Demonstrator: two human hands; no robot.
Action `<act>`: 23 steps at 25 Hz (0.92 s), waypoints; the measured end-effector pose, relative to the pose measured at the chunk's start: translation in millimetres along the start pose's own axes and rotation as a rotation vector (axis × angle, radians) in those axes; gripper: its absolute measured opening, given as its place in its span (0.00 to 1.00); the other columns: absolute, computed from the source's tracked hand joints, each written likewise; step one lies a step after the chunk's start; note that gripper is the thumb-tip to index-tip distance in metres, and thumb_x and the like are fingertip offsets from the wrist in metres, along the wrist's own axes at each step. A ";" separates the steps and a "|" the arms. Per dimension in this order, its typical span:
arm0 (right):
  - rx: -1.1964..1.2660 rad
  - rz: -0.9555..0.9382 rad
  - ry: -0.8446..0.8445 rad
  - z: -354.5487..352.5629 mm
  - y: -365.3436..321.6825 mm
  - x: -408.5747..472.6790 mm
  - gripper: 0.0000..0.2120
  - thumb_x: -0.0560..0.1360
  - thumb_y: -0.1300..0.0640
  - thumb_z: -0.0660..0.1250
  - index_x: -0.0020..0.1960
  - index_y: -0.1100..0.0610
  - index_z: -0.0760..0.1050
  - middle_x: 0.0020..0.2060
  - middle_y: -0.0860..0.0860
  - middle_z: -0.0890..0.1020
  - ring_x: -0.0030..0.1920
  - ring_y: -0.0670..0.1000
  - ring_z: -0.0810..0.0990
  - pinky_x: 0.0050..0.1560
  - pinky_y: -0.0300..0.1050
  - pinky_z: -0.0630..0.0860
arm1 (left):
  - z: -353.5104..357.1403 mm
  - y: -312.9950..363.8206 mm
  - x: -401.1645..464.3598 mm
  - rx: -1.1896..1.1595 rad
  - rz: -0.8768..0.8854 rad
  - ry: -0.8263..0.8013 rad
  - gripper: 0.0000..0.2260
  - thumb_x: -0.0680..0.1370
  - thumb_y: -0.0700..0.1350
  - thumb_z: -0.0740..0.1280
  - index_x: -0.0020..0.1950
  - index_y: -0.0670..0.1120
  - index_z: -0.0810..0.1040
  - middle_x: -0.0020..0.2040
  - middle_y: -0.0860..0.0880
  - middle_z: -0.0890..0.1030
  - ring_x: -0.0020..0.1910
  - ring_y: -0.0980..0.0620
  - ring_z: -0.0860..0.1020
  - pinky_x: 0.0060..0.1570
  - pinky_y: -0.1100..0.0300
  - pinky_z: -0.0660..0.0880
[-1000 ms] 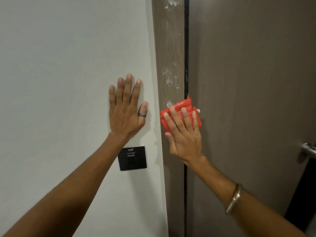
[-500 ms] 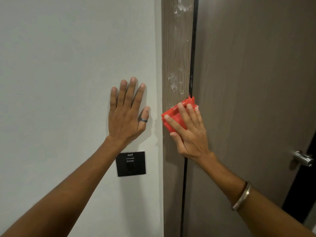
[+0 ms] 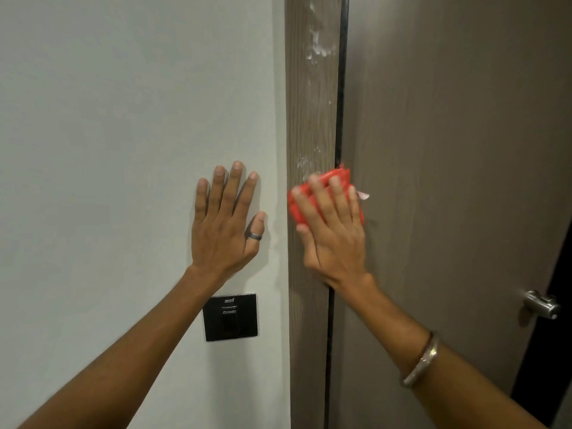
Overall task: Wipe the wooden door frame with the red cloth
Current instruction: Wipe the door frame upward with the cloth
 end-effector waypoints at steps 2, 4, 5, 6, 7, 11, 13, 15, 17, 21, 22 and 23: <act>-0.018 0.145 0.034 -4.8 3.0 14.7 0.28 0.85 0.43 0.52 0.83 0.50 0.56 0.82 0.56 0.61 0.84 0.60 0.53 0.83 0.67 0.46 | -3.0 3.1 1.4 -0.019 -0.043 0.011 0.31 0.85 0.57 0.55 0.85 0.46 0.53 0.85 0.41 0.56 0.84 0.40 0.51 0.82 0.42 0.45; -0.013 0.095 0.017 -0.3 -5.9 17.0 0.28 0.85 0.44 0.52 0.83 0.49 0.56 0.83 0.55 0.60 0.84 0.60 0.54 0.83 0.67 0.47 | -3.1 6.2 0.4 -0.044 -0.064 0.005 0.31 0.85 0.57 0.55 0.85 0.46 0.54 0.85 0.41 0.56 0.84 0.38 0.52 0.82 0.40 0.47; -0.008 0.096 0.011 -0.9 -9.0 20.8 0.28 0.85 0.43 0.52 0.83 0.49 0.56 0.83 0.54 0.59 0.84 0.59 0.53 0.83 0.66 0.47 | -3.6 5.9 2.1 -0.038 -0.060 -0.004 0.31 0.85 0.56 0.55 0.85 0.46 0.54 0.85 0.41 0.55 0.84 0.38 0.53 0.81 0.39 0.48; -0.020 0.136 0.017 -3.9 -7.7 26.5 0.28 0.85 0.43 0.51 0.83 0.49 0.55 0.84 0.54 0.56 0.84 0.59 0.52 0.83 0.67 0.47 | -4.5 5.3 6.0 -0.034 -0.063 -0.006 0.31 0.84 0.56 0.55 0.85 0.46 0.54 0.85 0.41 0.55 0.84 0.37 0.54 0.81 0.38 0.49; -0.037 0.160 0.026 -6.7 -4.6 30.4 0.29 0.85 0.43 0.52 0.83 0.49 0.55 0.84 0.53 0.55 0.84 0.60 0.51 0.83 0.67 0.48 | -5.3 5.8 10.0 -0.031 -0.065 -0.005 0.31 0.84 0.57 0.55 0.85 0.45 0.54 0.85 0.40 0.55 0.84 0.37 0.54 0.81 0.37 0.50; -0.024 0.152 0.021 -11.0 0.5 53.2 0.28 0.85 0.43 0.51 0.83 0.50 0.58 0.84 0.54 0.57 0.84 0.59 0.53 0.82 0.69 0.51 | -10.1 -1.4 25.8 -0.025 -0.065 0.006 0.31 0.84 0.55 0.55 0.85 0.44 0.54 0.85 0.39 0.56 0.83 0.36 0.55 0.81 0.36 0.51; -0.043 0.172 0.043 -15.1 2.5 62.6 0.28 0.85 0.43 0.49 0.83 0.50 0.59 0.83 0.54 0.57 0.84 0.60 0.54 0.82 0.68 0.50 | -12.7 -0.4 32.9 -0.037 -0.087 0.013 0.31 0.84 0.55 0.55 0.85 0.44 0.54 0.85 0.39 0.56 0.83 0.36 0.55 0.81 0.36 0.52; -0.024 0.101 0.042 -13.7 1.3 67.5 0.28 0.85 0.44 0.49 0.82 0.51 0.60 0.83 0.54 0.59 0.84 0.59 0.55 0.83 0.67 0.48 | -12.1 -1.2 32.5 -0.037 -0.072 0.014 0.31 0.84 0.54 0.56 0.85 0.44 0.52 0.85 0.39 0.55 0.84 0.37 0.54 0.81 0.36 0.52; -0.048 0.139 0.041 -17.8 3.6 78.4 0.28 0.85 0.43 0.49 0.83 0.51 0.58 0.83 0.54 0.58 0.84 0.60 0.55 0.83 0.66 0.47 | -11.9 -5.2 40.0 -0.026 -0.074 0.014 0.31 0.84 0.55 0.56 0.85 0.44 0.53 0.85 0.39 0.55 0.84 0.37 0.54 0.81 0.35 0.53; -0.037 0.074 0.036 -21.9 13.0 92.3 0.29 0.84 0.45 0.56 0.83 0.51 0.58 0.83 0.55 0.58 0.84 0.60 0.54 0.83 0.66 0.47 | -14.2 -10.4 52.8 -0.006 -0.043 0.021 0.31 0.85 0.56 0.52 0.85 0.45 0.53 0.85 0.40 0.54 0.84 0.38 0.52 0.82 0.38 0.50; -0.042 0.125 0.046 -24.7 15.4 98.2 0.29 0.84 0.45 0.54 0.83 0.51 0.57 0.84 0.54 0.57 0.84 0.60 0.53 0.83 0.65 0.47 | -14.1 -11.4 58.6 0.005 -0.040 0.022 0.31 0.85 0.57 0.52 0.85 0.45 0.52 0.85 0.40 0.53 0.84 0.38 0.52 0.82 0.38 0.50; -0.051 0.147 0.050 -26.7 17.7 102.7 0.29 0.84 0.44 0.53 0.83 0.51 0.56 0.84 0.54 0.56 0.84 0.60 0.53 0.83 0.66 0.47 | -15.0 -11.3 64.5 0.007 -0.040 0.023 0.31 0.85 0.58 0.53 0.85 0.45 0.52 0.85 0.41 0.53 0.84 0.38 0.52 0.82 0.38 0.50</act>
Point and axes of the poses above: each hand's wrist, its own x-axis towards the middle knuckle, its own z-axis out of the palm, y = z × x, the point moved 5 cm from there along x, towards the middle knuckle
